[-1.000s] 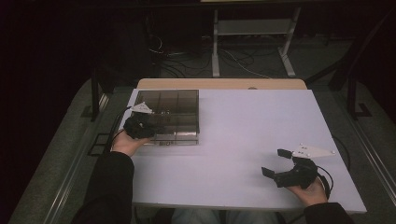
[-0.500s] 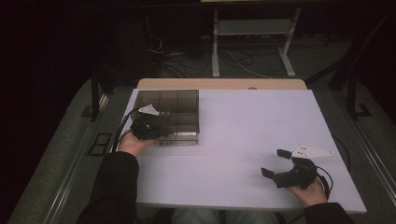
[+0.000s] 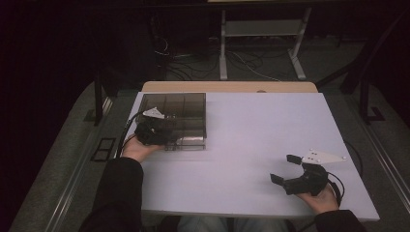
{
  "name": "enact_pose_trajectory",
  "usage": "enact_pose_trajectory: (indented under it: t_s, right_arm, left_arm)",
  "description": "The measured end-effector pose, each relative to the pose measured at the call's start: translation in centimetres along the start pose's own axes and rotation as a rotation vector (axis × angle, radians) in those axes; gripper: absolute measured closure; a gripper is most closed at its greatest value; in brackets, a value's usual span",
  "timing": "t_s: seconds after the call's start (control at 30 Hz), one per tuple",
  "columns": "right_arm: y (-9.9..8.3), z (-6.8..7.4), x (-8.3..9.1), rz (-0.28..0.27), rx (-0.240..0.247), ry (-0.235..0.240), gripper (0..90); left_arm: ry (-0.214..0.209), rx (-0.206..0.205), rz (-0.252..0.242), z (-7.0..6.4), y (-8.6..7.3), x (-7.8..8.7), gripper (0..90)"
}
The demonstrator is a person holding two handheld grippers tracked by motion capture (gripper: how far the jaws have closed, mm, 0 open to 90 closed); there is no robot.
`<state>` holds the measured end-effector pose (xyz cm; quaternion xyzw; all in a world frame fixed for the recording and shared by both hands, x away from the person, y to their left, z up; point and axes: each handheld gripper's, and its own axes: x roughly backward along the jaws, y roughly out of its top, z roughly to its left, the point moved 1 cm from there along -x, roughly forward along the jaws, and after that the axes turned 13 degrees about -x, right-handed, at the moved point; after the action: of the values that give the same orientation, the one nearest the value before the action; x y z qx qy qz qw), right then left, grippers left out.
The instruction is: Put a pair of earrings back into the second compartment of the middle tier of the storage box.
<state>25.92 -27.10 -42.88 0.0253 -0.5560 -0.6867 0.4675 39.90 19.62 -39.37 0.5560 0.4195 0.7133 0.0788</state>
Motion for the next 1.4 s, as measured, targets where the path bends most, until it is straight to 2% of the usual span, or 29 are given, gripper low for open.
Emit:
enact_pose_trajectory:
  t_s: [0.33,0.53,0.63,0.77,1.0,1.2,1.4]
  right_arm:
    - [0.1,-0.1,0.0,-0.006,-0.005,0.005,0.4]
    - [0.1,-0.1,0.0,-0.010,-0.013,0.007,0.4]
    - [0.1,-0.1,0.0,-0.012,-0.013,0.008,0.4]
    - [0.1,-0.1,0.0,-0.011,-0.014,0.008,0.4]
    - [0.1,-0.1,0.0,-0.011,-0.016,0.007,0.4]
    - [0.1,0.0,0.0,-0.007,-0.013,0.006,0.4]
    - [0.1,0.0,-0.1,-0.003,-0.014,0.008,0.4]
  left_arm:
    - [-0.041,0.017,-0.114,-1.5,0.9,1.3,25.1]
    - [-0.014,0.020,-0.192,-2.9,1.6,2.1,8.3]
    - [-0.012,0.019,-0.215,-3.7,1.7,2.4,0.4]
    - [0.012,-0.017,-0.240,-5.2,1.6,2.7,0.0]
    - [0.010,-0.056,-0.279,-7.5,1.3,3.0,0.0]
    - [0.021,-0.056,-0.323,-8.7,0.3,2.5,0.0]
    - [0.037,-0.041,-0.335,-9.4,-0.9,1.7,0.0]
